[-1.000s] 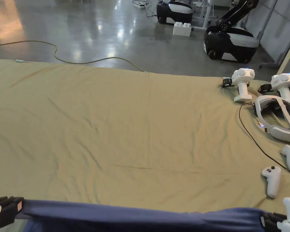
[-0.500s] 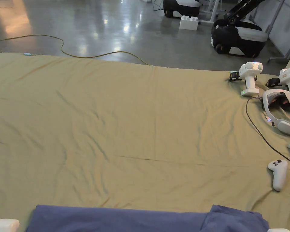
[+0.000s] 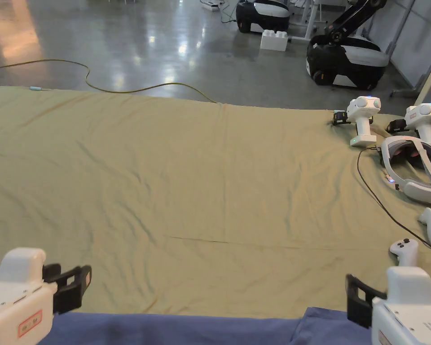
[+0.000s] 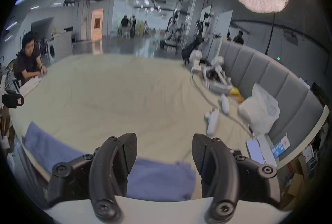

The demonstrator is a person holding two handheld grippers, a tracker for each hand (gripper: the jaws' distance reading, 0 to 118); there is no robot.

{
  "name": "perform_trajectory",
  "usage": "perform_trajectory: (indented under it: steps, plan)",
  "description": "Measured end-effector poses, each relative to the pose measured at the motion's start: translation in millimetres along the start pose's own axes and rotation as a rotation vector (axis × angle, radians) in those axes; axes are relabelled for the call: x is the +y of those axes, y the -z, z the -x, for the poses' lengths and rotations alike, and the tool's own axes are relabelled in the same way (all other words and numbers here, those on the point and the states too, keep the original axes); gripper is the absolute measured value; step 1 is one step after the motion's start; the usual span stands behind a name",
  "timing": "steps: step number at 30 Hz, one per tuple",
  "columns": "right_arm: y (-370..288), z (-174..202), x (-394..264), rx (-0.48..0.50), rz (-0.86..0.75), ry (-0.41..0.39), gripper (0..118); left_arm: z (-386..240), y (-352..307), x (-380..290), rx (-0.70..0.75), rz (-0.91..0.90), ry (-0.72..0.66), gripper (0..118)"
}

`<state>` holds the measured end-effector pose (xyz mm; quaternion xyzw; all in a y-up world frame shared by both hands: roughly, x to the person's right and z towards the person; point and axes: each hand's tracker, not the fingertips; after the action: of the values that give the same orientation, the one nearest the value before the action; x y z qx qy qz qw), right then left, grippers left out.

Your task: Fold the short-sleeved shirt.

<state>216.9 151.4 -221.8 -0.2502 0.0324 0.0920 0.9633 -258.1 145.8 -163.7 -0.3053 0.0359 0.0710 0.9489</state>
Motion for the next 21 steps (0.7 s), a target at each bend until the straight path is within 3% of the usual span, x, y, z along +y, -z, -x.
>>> perform_trajectory:
  steps: [5,10,12,13,15,18,21]
  plan:
    - [-10.4,31.2,34.7,0.070,-0.194,0.100,68,-28.7,-3.8,32.2,-0.026,-0.162,0.014,54]
    - [-21.1,65.3,59.9,0.062,-0.393,0.107,56,-53.7,-14.7,48.1,0.044,-0.323,0.102,54]
    - [-21.8,74.9,66.2,0.069,-0.423,0.122,21,-60.6,-20.7,52.1,0.056,-0.369,0.101,51]
    - [-21.5,79.2,68.0,0.060,-0.437,0.131,9,-58.8,-21.2,51.8,0.055,-0.387,0.097,48]
    - [-20.0,85.5,72.1,0.051,-0.464,0.148,1,-61.4,-24.2,52.1,0.068,-0.410,0.099,30]
    - [-17.6,93.2,77.5,0.070,-0.471,0.140,0,-62.6,-24.3,49.9,0.111,-0.423,0.107,4]
    - [-18.8,99.9,78.2,0.059,-0.492,0.108,0,-57.6,-25.3,46.2,0.120,-0.417,0.092,0]
